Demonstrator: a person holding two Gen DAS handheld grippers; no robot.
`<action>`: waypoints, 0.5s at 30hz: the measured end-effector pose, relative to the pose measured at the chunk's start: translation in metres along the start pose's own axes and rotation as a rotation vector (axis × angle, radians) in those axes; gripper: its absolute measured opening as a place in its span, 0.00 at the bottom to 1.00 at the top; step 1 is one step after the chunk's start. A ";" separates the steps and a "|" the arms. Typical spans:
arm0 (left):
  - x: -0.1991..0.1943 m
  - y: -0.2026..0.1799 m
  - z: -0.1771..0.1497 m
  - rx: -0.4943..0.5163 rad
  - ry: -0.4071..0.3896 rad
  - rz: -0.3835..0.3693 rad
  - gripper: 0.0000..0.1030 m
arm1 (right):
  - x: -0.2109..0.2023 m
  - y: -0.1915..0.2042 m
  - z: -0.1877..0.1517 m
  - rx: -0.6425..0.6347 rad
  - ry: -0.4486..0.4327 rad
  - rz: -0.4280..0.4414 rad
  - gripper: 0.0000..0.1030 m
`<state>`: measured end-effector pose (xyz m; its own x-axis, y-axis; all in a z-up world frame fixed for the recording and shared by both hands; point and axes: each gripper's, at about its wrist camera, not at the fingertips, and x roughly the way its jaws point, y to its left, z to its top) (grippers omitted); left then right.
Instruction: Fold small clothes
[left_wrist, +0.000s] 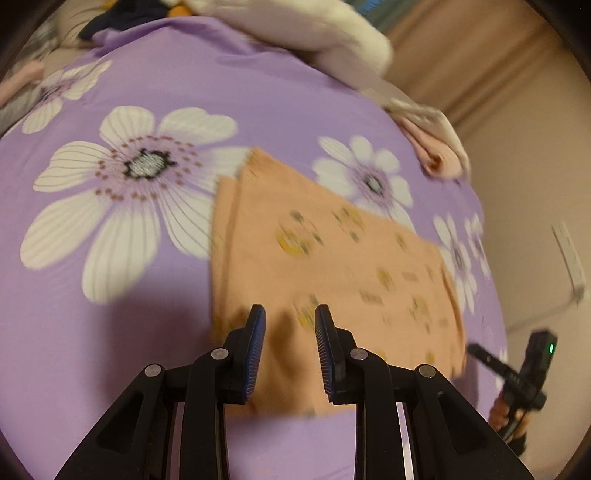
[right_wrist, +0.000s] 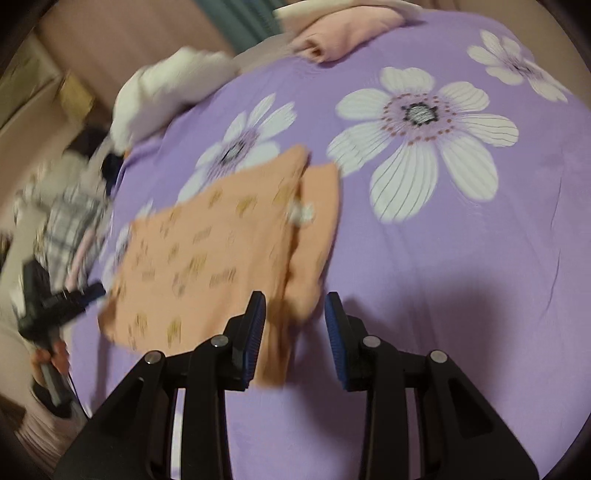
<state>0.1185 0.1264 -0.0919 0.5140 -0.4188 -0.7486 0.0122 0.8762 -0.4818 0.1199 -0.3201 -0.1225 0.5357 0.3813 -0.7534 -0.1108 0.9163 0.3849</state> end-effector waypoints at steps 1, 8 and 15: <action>0.000 -0.005 -0.007 0.035 0.005 0.024 0.23 | -0.001 0.002 -0.006 -0.018 0.003 0.004 0.33; 0.018 -0.017 -0.023 0.113 0.049 0.099 0.23 | 0.018 0.005 -0.020 -0.032 0.036 0.010 0.17; 0.026 -0.015 -0.032 0.096 0.073 0.147 0.23 | 0.007 0.008 -0.030 -0.034 0.012 -0.013 0.06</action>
<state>0.1039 0.0946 -0.1190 0.4528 -0.2975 -0.8405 0.0252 0.9466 -0.3215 0.0976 -0.3059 -0.1408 0.5272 0.3707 -0.7647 -0.1328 0.9247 0.3567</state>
